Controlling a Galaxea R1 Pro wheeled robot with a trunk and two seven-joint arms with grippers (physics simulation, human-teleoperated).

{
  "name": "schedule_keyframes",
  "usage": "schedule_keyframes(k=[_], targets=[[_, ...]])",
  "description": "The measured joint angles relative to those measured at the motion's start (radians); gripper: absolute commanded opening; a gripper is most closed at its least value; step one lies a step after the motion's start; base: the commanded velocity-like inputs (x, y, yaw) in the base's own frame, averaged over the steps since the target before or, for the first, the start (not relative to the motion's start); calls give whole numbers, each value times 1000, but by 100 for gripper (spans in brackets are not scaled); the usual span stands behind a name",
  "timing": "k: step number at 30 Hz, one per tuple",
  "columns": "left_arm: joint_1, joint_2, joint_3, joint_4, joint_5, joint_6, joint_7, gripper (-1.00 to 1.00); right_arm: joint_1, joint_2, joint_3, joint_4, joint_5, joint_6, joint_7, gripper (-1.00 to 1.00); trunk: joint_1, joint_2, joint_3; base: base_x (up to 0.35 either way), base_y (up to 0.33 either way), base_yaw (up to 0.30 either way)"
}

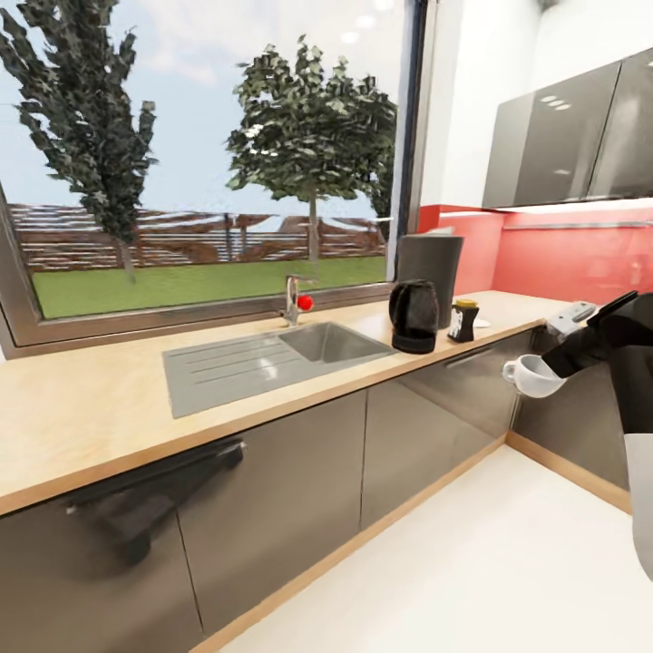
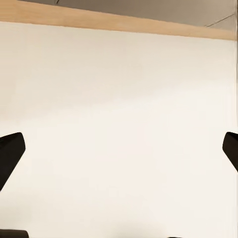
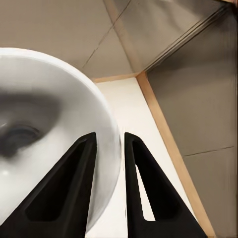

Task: Set up a coffee station on the kitchen countertop: keep the coffee maker on the countertop, move the bottle of coffee from the kitchen shelf to the counter next to the coffee maker, place a paper coffee filter on top of the coffee maker, put the saucer next to the coffee maker with the coffee cup on the saucer, and place the electric kettle next to the coffee maker.

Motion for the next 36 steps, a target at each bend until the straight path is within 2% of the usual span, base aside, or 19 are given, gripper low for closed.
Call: schedule_keyframes(k=[11,36], targets=[[0,0,0,0,0,0,0,100,0,0,0,18,0,0,0,-100,0,0,7,134,-292,-182],[0,0,0,0,0,0,0,100,0,0,0,19,0,0,0,-100,0,0,8,199,-289,-5]])
